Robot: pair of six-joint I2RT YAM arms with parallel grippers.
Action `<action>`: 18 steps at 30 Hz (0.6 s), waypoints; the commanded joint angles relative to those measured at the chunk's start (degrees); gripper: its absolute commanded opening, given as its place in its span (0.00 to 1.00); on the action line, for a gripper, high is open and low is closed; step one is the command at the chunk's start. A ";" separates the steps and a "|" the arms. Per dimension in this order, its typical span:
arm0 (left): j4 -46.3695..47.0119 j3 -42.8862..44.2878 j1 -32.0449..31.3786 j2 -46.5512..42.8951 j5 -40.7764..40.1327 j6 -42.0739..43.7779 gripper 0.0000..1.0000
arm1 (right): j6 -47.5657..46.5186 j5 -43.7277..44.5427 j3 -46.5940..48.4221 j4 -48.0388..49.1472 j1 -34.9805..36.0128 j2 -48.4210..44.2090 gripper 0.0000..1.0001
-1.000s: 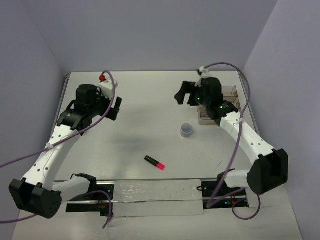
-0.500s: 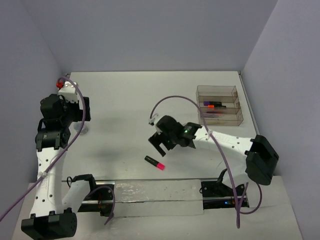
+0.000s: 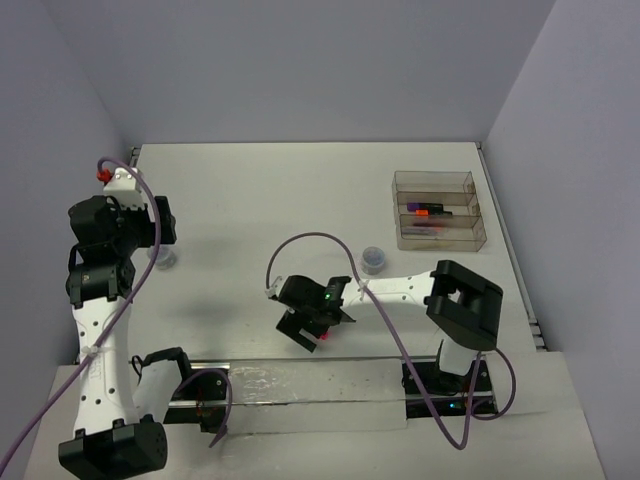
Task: Sort the stationery into containers
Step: Pick up the pen from the center of the board.
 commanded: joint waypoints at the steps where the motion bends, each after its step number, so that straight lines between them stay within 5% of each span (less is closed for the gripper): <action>1: 3.40 -1.03 0.49 -0.52 1.51 -0.62 0.99 | -0.74 1.21 2.38 3.16 0.67 5.53 0.86; 4: 3.19 -1.20 0.49 -0.37 1.28 -0.30 0.99 | -0.15 0.79 3.37 2.22 0.58 7.36 0.30; 6: 3.13 -1.20 0.57 -0.18 1.17 -0.10 0.99 | 0.13 1.40 3.51 1.52 0.67 6.93 0.01; 10: 3.22 -1.37 0.49 -0.33 1.46 -0.16 0.99 | 0.58 4.28 4.98 -0.90 -0.52 4.05 0.00; 13: 3.13 -1.30 0.49 -0.59 1.44 -0.18 0.99 | 5.32 2.85 7.46 -2.60 -7.90 -0.74 0.00; 15: 3.05 -1.29 0.49 -0.70 1.26 -0.12 0.99 | 7.34 -1.07 8.53 -1.75 -11.54 -4.36 0.00; 18: 3.38 -1.79 0.51 -1.42 0.86 -0.03 0.99 | 20.54 -16.33 6.99 12.04 -27.29 -13.82 0.00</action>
